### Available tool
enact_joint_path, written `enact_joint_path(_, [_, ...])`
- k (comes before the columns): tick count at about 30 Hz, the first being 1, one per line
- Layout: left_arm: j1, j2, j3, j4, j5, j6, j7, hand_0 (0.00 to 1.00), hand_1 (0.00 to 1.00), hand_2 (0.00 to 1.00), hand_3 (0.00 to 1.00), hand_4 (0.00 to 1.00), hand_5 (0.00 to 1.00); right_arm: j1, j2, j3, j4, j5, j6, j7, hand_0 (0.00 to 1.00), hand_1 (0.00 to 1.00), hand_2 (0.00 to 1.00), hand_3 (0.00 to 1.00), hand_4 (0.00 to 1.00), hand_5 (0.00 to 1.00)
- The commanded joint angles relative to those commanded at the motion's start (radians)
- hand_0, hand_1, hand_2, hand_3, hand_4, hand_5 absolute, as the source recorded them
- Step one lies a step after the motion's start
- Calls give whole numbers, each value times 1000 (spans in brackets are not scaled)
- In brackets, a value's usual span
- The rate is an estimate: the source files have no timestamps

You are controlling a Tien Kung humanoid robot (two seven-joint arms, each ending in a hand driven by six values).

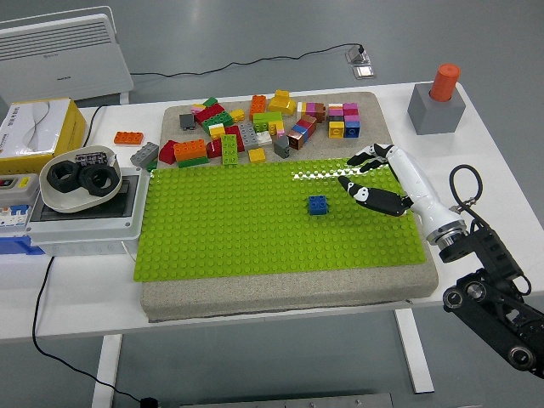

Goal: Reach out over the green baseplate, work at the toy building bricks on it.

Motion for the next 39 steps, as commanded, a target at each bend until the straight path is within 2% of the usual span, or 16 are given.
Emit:
enact_joint_path(7, [-3, 9, 40, 0, -19, 18, -28, 773, 698, 707, 774, 694, 775, -14, -7, -7, -4, 37, -2, 8, 661, 597, 620, 549, 737, 427])
enact_joint_path(15, [-4, 6, 28, 0, -15, 43, -61, 770, 694, 702, 773, 684, 751, -25, -6, 10, 1, 46, -6, 17, 678, 611, 631, 551, 736, 427])
enact_joint_path(16, [-4, 5, 27, 0, -16, 45, -64, 765, 692, 704, 773, 668, 737, -28, -6, 15, 2, 46, -6, 17, 678, 633, 672, 554, 736, 426])
enact_joint_path(21, [-2, -1, 36, 0, -54, 57, -88, 765, 692, 704, 773, 668, 737, -53, -5, 53, 0, 45, -8, 20, 678, 633, 672, 554, 736, 426])
enact_joint_path(22, [-2, -2, 35, 0, -57, 57, -91, 764, 690, 702, 748, 682, 676, -54, -3, 55, -1, 44, -8, 20, 676, 638, 686, 539, 734, 422])
enact_joint_path(26, [2, -1, 34, 0, -55, 59, -103, 764, 690, 702, 748, 682, 676, -50, 4, 50, -3, 42, -8, 18, 676, 638, 686, 539, 734, 422])
enact_joint_path(27, [2, -1, 32, 0, -50, 60, -105, 764, 690, 702, 748, 682, 676, -47, 7, 47, -4, 40, -8, 17, 676, 638, 686, 539, 734, 422])
enact_joint_path(28, [2, 0, 30, 0, -47, 60, -105, 762, 688, 685, 687, 692, 626, -46, 9, 45, -4, 40, -9, 16, 672, 639, 694, 513, 736, 413])
enact_joint_path(39, [-3, 13, -2, 0, 7, 66, -68, 760, 687, 678, 645, 683, 631, -38, 5, 49, -4, 38, -11, 10, 672, 643, 697, 475, 744, 385])
